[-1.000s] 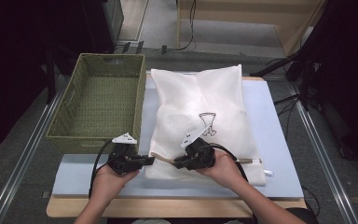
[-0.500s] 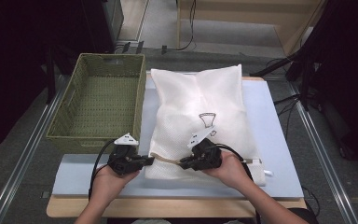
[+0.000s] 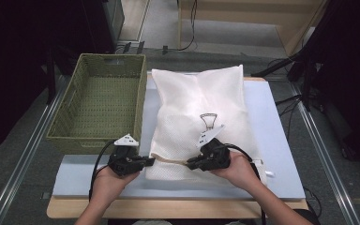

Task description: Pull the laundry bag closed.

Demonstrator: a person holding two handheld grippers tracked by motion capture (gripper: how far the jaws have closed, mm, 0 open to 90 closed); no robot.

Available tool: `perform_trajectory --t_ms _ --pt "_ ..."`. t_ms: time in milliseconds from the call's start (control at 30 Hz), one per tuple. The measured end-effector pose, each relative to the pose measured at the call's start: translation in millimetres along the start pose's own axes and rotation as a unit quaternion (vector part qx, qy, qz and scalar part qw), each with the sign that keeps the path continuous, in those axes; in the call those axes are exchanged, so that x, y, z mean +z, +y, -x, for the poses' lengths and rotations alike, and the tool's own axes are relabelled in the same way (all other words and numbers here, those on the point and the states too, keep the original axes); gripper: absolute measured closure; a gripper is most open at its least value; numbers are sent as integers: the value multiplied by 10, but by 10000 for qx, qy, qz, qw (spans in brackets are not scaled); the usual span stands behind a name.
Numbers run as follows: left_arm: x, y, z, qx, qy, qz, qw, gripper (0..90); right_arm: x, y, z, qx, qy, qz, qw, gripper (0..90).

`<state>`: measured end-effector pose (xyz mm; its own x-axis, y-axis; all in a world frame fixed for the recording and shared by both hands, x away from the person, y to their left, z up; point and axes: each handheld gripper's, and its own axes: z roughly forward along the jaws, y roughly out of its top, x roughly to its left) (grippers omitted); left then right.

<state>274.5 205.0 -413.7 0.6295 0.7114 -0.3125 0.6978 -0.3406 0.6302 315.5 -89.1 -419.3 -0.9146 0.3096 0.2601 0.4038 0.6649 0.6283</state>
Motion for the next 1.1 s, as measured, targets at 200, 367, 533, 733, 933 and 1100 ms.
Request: perform_trajectory --t_ms 200,367,533,733,933,1100 --pt "1 -2 3 -3 -25 5 10000 859 -27 -6 -5 -9 15 25 10000 824" --pt "-1 -3 -6 -66 -83 4 9999 862 -58 -38 1 21 -21 13 10000 824" --pt "2 -1 -4 -48 -93 -6 9999 862 -79 -59 -2 37 -28 -5 10000 824" --pt "-16 4 -18 -85 -84 -7 9999 862 -113 -70 15 59 -50 -42 10000 825" --pt "-15 3 -23 -102 -103 17 9999 862 -186 -142 49 105 -77 -41 9999 826" --pt "-12 1 -22 -92 -108 -14 9999 862 -230 -180 87 185 -18 -66 9998 825"
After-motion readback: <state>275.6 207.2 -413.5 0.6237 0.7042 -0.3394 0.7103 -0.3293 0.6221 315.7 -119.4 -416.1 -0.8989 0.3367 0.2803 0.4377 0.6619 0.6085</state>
